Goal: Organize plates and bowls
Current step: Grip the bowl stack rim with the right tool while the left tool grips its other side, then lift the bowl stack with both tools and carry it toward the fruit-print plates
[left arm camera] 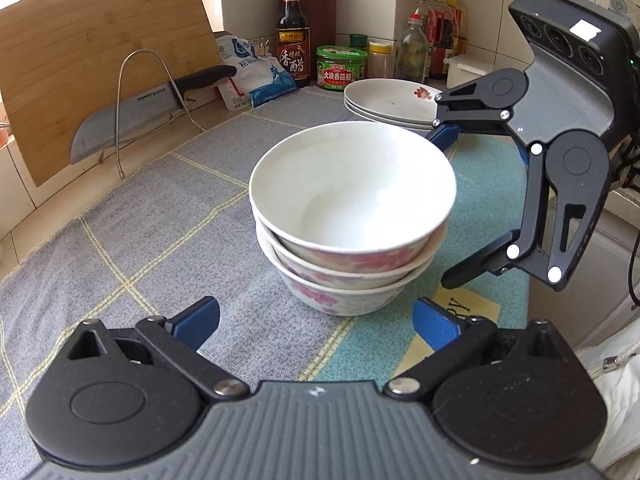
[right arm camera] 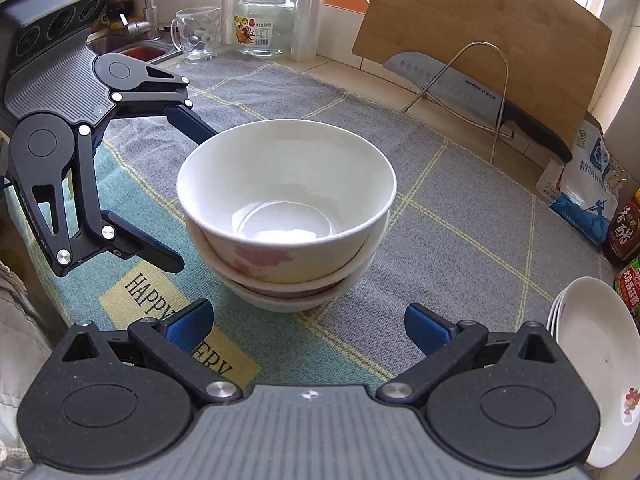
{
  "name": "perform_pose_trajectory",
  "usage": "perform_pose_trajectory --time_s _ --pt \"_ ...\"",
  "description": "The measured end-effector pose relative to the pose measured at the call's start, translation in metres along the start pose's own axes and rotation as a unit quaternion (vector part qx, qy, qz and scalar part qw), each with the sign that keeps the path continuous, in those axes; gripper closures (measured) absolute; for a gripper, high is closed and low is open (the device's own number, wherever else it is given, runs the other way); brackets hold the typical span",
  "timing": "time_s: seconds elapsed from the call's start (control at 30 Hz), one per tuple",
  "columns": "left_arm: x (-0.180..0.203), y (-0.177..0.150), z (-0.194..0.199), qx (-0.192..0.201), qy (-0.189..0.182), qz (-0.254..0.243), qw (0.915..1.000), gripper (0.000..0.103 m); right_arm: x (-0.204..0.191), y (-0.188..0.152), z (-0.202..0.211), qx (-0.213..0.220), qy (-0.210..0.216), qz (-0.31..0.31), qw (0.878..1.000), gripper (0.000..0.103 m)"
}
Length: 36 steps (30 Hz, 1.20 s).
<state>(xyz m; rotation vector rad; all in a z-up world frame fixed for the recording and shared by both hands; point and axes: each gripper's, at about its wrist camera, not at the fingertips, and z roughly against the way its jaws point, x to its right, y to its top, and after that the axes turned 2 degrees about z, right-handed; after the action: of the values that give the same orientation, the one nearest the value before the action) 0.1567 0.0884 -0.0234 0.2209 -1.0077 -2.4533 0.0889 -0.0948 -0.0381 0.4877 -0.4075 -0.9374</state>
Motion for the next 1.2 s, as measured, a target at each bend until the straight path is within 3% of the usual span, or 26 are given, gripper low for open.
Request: perform_pose_trajectory --time_s 0.3,0.5,0.97,1.2 --pt "0.008 0.017 -0.019 -0.026 -0.018 -0.041 0.9987 0.004 0.018 0.007 -0.022 0.007 0.070 0.071 0.995 0.000" --pt "0.006 0.024 -0.024 -0.042 -0.035 -0.053 0.9971 0.003 0.030 0.013 -0.029 0.010 0.108 0.083 0.991 0.001" --pt "0.008 0.030 -0.025 -0.044 -0.069 -0.111 0.9904 0.014 0.032 0.018 -0.028 0.005 0.146 0.122 0.982 0.014" --pt "0.004 0.030 -0.025 -0.042 -0.083 -0.117 0.9888 0.017 0.028 0.021 -0.026 0.002 0.149 0.146 0.978 0.016"
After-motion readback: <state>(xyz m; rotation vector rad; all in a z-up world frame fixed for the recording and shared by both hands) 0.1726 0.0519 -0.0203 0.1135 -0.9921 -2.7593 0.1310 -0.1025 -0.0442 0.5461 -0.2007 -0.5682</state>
